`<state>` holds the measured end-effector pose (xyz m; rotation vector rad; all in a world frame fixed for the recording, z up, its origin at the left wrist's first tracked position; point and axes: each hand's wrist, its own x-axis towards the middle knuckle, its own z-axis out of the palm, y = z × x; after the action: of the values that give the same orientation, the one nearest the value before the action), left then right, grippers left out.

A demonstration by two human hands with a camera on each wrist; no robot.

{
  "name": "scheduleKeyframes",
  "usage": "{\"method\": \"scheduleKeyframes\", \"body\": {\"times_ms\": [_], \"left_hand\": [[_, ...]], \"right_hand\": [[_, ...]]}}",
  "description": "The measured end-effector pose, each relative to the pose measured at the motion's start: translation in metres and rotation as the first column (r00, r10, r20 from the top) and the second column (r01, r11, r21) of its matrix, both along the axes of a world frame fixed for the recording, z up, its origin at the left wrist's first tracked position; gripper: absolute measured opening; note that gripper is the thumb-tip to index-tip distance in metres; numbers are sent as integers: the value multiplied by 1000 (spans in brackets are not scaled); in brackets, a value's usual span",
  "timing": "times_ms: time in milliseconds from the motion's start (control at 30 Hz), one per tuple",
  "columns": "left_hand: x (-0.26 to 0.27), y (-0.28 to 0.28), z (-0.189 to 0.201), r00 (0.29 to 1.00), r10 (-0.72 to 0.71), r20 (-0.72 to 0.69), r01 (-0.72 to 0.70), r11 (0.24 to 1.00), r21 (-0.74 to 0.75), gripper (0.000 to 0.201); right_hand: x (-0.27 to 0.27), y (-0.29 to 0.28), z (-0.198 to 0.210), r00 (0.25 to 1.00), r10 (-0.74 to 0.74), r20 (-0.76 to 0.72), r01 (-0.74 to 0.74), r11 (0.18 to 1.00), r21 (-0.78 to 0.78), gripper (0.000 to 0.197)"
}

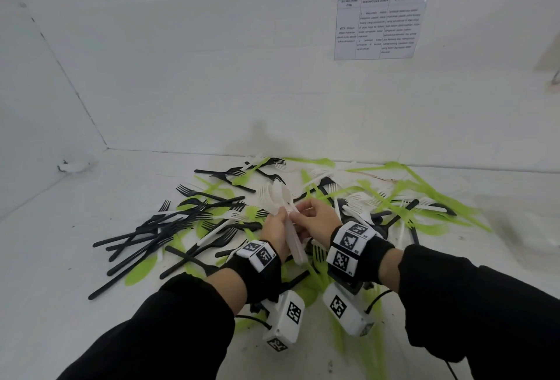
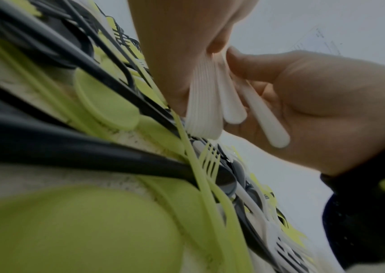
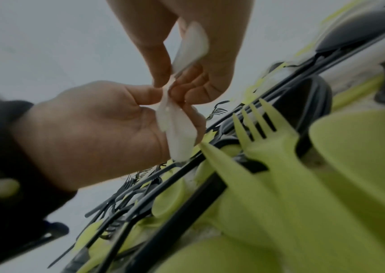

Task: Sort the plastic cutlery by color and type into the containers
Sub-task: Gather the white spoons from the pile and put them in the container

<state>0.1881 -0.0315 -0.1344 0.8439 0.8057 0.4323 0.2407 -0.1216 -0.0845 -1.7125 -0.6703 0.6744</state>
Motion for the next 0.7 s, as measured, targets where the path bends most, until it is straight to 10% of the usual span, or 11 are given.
{"method": "scheduleKeyframes", "body": {"times_ms": [700], "left_hand": [[-10,-22,29,1000,4,-6,-4,1000,1,39]], "right_hand": [[-1,-5,8,994,-12,111,14,1000,-17,17]]}}
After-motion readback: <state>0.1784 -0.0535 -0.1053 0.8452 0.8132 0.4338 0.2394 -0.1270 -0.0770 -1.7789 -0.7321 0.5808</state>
